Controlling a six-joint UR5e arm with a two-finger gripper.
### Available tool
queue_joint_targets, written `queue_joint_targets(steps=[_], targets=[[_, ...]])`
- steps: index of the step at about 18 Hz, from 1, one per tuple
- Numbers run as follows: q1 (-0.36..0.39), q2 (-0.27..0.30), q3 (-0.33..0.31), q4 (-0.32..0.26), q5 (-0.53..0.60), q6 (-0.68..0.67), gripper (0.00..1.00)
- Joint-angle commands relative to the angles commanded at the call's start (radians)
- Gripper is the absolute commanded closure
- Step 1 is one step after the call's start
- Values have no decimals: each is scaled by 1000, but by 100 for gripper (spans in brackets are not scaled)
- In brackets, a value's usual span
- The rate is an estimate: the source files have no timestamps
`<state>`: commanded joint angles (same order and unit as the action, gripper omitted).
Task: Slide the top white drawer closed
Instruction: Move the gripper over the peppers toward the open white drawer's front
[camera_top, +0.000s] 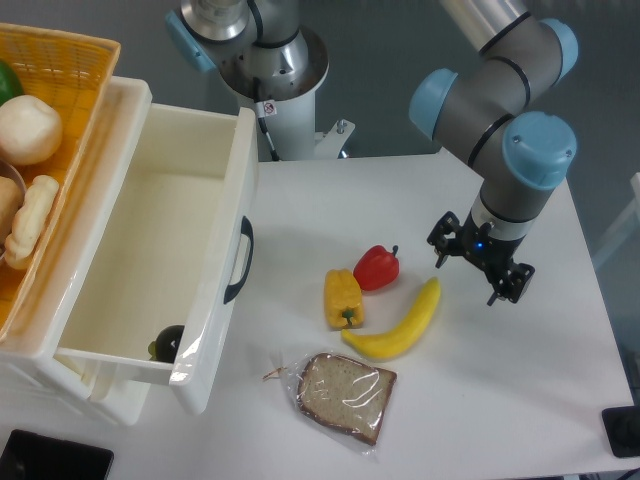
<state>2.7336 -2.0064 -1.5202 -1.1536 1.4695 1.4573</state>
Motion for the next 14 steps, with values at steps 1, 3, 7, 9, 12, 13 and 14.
queue_joint_targets(steps=[1, 3, 7, 9, 12, 13, 14], targets=[[-2, 0, 0, 0, 0, 0, 0], [-2, 2, -2, 2, 0, -9, 0], [0, 9, -35, 5, -6, -32, 0], [-5, 14, -54, 5, -6, -32, 0], [-12, 54, -90, 0, -23, -69, 0], [-23, 76, -112, 2, -25, -92, 0], [-32, 92, -132, 3, -25, -106, 0]])
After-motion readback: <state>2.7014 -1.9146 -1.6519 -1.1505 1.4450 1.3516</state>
